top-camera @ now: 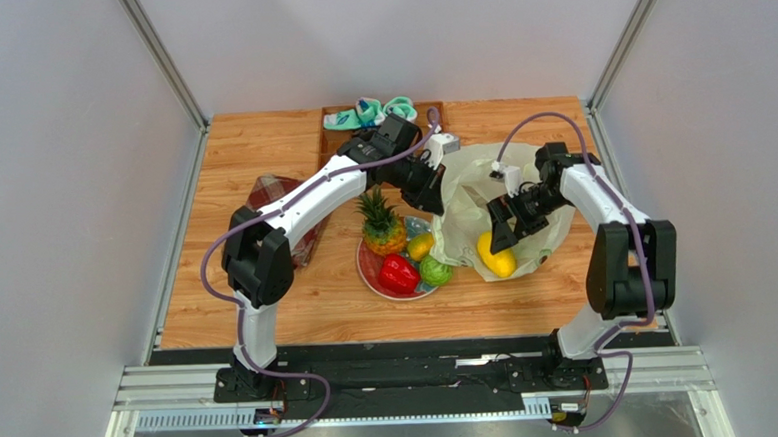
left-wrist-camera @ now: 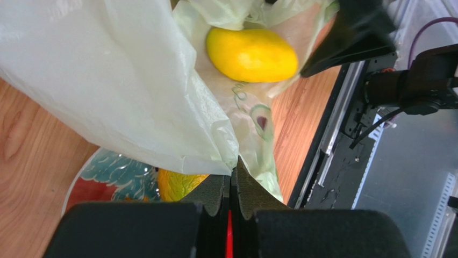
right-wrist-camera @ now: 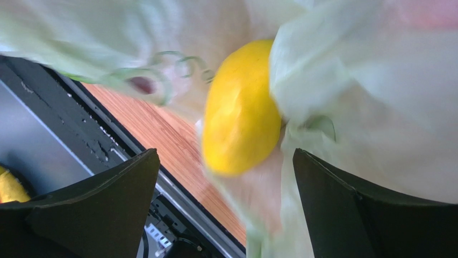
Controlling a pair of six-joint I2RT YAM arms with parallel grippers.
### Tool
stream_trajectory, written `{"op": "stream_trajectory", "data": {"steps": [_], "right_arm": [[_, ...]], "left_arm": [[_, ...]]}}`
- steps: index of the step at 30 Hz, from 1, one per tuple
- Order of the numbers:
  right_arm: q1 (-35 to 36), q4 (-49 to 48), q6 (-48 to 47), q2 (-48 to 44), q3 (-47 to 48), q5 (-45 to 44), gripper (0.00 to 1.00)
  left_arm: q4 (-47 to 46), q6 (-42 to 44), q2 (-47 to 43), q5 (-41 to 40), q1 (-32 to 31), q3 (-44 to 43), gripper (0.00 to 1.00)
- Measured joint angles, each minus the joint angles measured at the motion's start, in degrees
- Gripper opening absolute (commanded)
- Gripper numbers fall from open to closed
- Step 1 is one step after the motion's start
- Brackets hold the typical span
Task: Take the fake fruits out of the plastic bag
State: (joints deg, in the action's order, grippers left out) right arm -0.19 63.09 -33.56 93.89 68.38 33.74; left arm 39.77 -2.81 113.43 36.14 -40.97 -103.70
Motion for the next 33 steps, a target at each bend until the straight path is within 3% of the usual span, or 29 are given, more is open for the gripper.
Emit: {"op": "stream_trajectory", "data": {"steps": [6, 9, 12, 18, 30, 31, 33], "right_arm": [[0.76, 1.03, -0.09, -13.05, 7.28, 0.24, 0.96], [3.61, 1.29, -1.97, -18.25, 8.61, 0.61, 0.78], [8.98, 1.90, -5.03, -20.65, 5.18, 0.11, 0.67], [14.75, -0.39, -6.78, -16.85, -6.23, -4.98, 0.63], [14.91, -11.56, -3.15, -5.95, -7.89, -17.84, 0.66], [14.93, -12.31, -2.86, -5.18, -8.07, -18.56, 0.65], [15.04, -13.68, -2.16, -3.54, -8.55, -19.37, 0.52]], "left_arm": [[0.79, 0.57, 0.07, -2.47, -0.79, 1.03, 0.00], [0.76, 0.57, 0.09, -3.30, -0.90, 1.03, 0.00], [0.76, 0.37, 0.31, -3.52, -0.96, 1.03, 0.00], [0.92, 0.15, 1.33, -3.72, -0.96, 1.03, 0.00], [1.29, 0.15, 1.36, -4.59, -0.94, 1.01, 0.00], [1.29, 0.15, 1.36, -4.68, -0.94, 0.98, 0.00], [1.36, 0.15, 1.38, -4.74, -0.94, 0.92, 0.00]]}}
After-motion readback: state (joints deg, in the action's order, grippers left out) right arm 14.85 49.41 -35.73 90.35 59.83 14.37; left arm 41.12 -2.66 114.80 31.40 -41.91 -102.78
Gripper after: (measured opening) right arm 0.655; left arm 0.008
